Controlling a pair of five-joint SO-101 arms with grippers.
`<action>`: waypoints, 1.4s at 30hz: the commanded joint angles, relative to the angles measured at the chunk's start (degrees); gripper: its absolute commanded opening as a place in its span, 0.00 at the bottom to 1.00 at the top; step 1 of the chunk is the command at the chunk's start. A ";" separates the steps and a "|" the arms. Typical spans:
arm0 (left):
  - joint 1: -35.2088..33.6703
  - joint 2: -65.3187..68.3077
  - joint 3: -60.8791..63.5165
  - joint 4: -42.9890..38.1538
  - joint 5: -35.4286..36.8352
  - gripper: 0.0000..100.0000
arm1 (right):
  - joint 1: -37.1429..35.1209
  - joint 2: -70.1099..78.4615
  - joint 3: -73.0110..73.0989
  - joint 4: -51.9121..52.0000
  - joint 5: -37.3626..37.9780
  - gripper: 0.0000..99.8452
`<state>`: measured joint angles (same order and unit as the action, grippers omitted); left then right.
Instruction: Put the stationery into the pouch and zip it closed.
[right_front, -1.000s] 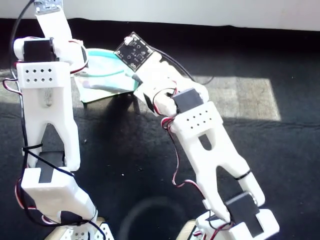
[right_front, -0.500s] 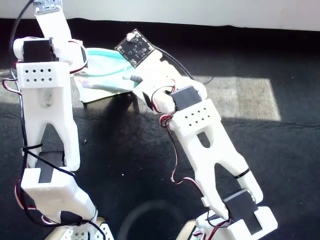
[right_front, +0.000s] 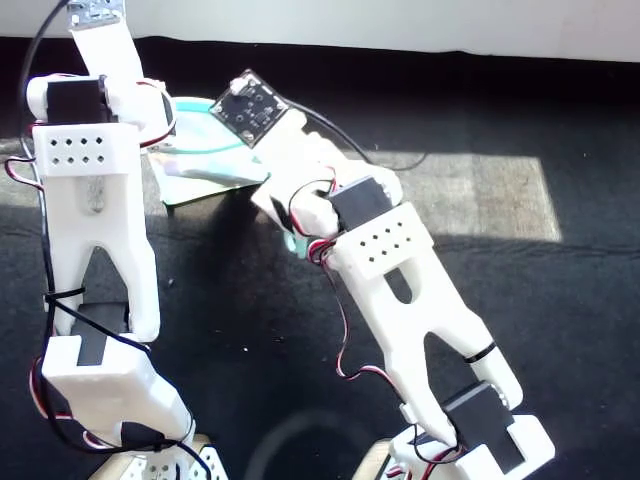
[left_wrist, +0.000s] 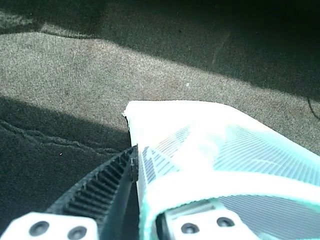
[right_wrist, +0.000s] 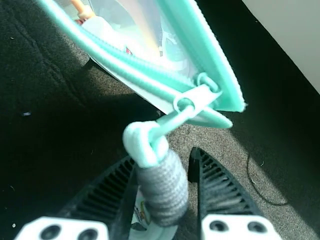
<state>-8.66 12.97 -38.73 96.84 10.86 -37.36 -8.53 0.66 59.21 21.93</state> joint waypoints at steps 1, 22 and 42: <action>-0.40 -0.13 -0.75 -0.09 0.26 0.03 | -0.92 -3.03 -2.77 -0.13 -0.53 0.14; -0.40 -0.22 2.77 -0.53 0.18 0.03 | -0.57 -0.31 -4.70 1.01 -2.46 0.14; -0.40 -0.22 2.77 -0.53 0.18 0.03 | 0.66 3.47 -4.18 -6.90 -23.56 0.03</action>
<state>-8.66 12.70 -36.18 96.84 10.77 -37.45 -4.92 -1.10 53.41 -4.53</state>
